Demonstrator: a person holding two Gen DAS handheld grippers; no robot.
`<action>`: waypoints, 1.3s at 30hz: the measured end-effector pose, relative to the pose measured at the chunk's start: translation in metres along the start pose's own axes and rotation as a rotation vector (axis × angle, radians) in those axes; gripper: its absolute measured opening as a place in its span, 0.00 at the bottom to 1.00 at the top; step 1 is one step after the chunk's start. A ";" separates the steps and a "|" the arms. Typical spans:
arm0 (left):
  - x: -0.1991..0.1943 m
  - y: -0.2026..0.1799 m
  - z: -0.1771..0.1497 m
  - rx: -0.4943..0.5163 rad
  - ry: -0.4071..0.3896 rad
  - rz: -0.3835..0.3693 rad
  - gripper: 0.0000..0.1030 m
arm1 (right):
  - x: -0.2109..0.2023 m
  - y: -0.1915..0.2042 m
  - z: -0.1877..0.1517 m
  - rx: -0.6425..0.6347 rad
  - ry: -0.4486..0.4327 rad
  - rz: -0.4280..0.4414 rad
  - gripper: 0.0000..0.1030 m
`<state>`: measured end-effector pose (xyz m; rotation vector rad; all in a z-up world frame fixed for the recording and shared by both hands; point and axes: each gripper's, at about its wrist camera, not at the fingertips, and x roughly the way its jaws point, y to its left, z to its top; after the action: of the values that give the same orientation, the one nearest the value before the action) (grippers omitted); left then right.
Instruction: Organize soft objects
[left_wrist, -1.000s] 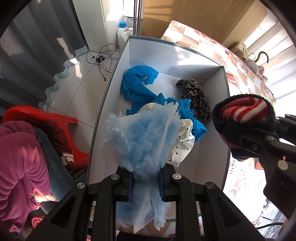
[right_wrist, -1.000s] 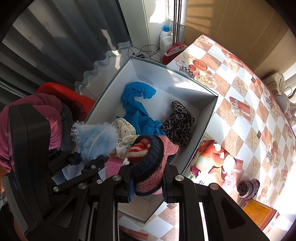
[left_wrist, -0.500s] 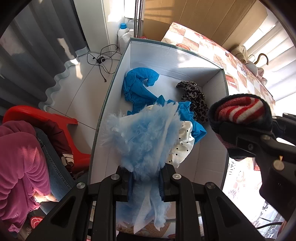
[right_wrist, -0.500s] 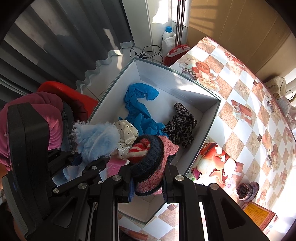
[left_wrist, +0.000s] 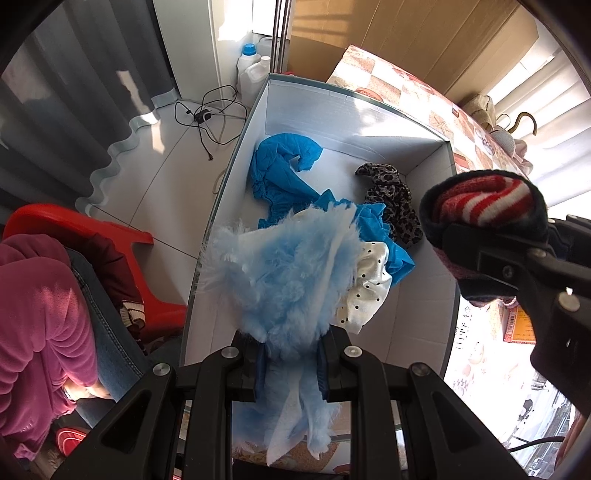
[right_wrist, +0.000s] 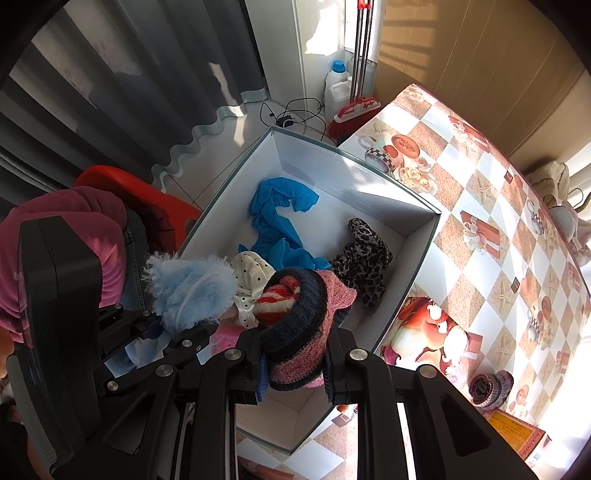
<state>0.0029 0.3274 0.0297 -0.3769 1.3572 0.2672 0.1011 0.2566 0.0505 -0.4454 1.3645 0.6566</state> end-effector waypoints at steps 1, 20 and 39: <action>0.000 0.000 0.000 0.001 0.000 0.000 0.23 | 0.000 -0.001 0.001 0.001 -0.002 -0.001 0.22; -0.002 -0.005 0.005 0.024 -0.015 -0.003 0.31 | 0.004 -0.011 0.012 0.027 -0.005 0.004 0.26; -0.020 -0.024 0.007 0.103 -0.078 -0.007 0.78 | -0.027 -0.029 0.004 0.101 -0.104 0.022 0.50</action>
<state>0.0144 0.3088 0.0528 -0.2819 1.2870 0.2030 0.1218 0.2331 0.0752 -0.3110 1.2993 0.6177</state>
